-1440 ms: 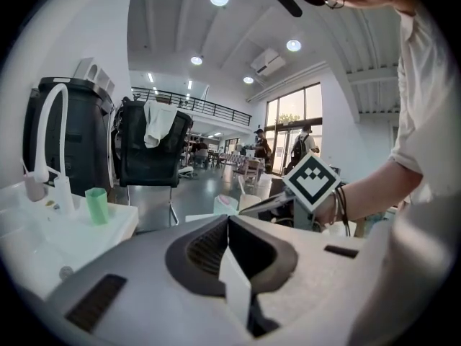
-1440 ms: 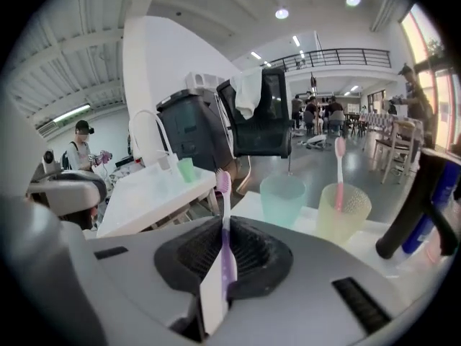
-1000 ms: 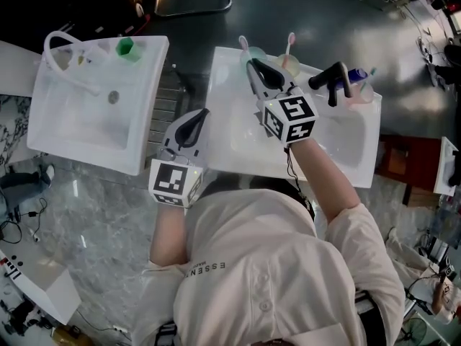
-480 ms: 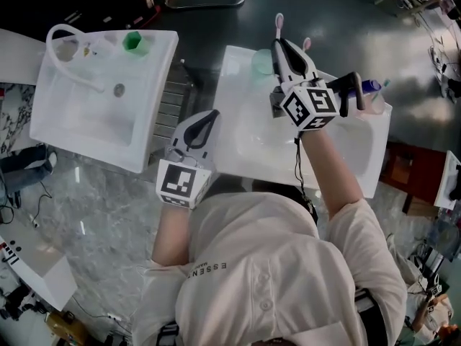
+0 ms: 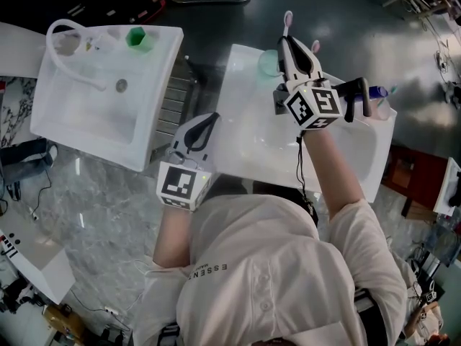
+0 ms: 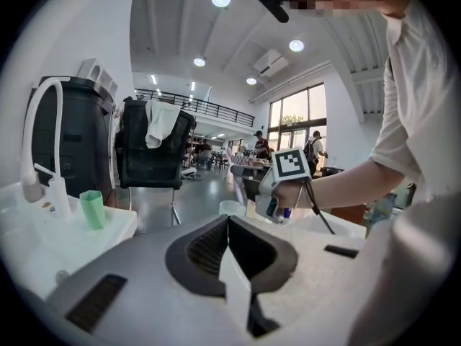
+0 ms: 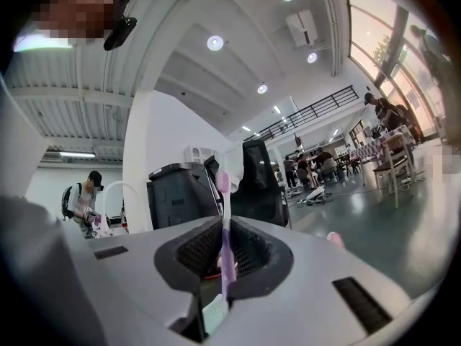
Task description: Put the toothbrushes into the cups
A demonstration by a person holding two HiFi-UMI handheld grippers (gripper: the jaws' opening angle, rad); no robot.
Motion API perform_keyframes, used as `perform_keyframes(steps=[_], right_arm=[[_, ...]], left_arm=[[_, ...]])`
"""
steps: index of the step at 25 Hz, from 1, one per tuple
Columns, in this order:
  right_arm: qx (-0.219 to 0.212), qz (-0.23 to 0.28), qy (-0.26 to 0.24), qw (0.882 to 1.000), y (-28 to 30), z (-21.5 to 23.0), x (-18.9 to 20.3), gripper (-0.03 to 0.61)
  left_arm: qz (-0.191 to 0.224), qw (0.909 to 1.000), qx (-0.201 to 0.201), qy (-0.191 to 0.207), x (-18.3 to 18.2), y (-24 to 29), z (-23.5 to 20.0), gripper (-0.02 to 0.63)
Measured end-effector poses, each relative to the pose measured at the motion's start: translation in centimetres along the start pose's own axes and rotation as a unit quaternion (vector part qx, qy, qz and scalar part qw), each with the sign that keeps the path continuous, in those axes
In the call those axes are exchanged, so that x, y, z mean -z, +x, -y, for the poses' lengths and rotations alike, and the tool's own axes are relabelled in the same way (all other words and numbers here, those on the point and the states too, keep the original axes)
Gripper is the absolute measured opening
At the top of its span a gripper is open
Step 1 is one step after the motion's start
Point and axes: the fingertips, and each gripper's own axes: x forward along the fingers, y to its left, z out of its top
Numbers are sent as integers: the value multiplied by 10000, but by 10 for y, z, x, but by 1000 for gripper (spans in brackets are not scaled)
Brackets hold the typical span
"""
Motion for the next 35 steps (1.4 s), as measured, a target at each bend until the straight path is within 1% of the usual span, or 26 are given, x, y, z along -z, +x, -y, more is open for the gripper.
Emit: perform_keyframes(steps=[4, 8, 9, 10, 12, 13, 19, 22, 25, 27, 29, 30, 35], right_arm=[[87, -288, -132, 9995, 0, 3, 20, 46], [117, -734, -470, 9961, -7, 0, 35, 47], [145, -843, -509, 9950, -10, 1, 38, 50], [175, -890, -523, 9945, -12, 2, 40, 74], [202, -873, -509, 9947, -17, 3, 39, 123], [202, -872, -507, 9947, -20, 2, 39, 132], [211, -958, -443, 9942, -35, 1, 42, 136], [273, -908, -422, 9946, -44, -1, 35, 135], [192, -828, -365, 9957, -58, -8, 23, 135], [102, -751, -366, 9965, -71, -15, 12, 128], [84, -658, -463, 9967, -85, -19, 0, 69], [105, -619, -549, 9965, -92, -20, -6, 50], [250, -429, -923, 9945, -129, -21, -28, 20]], left_arm=[[-47, 10000, -36, -50, 6, 1, 0, 2], [-41, 10000, -7, -46, 5, 1, 3, 2], [-42, 10000, 5, -46, 4, 1, 4, 2], [-39, 10000, 17, -57, 4, 2, 4, 2], [-12, 9999, 63, -78, 2, 3, 5, 2], [1, 9999, 92, -77, 2, 3, 6, 2], [36, 9998, 214, 4, 0, 2, 17, 2], [100, 9995, 275, 85, -5, 2, 19, 2], [200, 9990, 345, 201, -14, 1, 23, 2], [285, 9983, 401, 306, -22, 1, 26, 2], [361, 9976, 446, 392, -31, 1, 28, 2], [388, 9973, 468, 423, -34, 2, 29, 2], [517, 9942, 675, 662, -54, 9, 42, 2]])
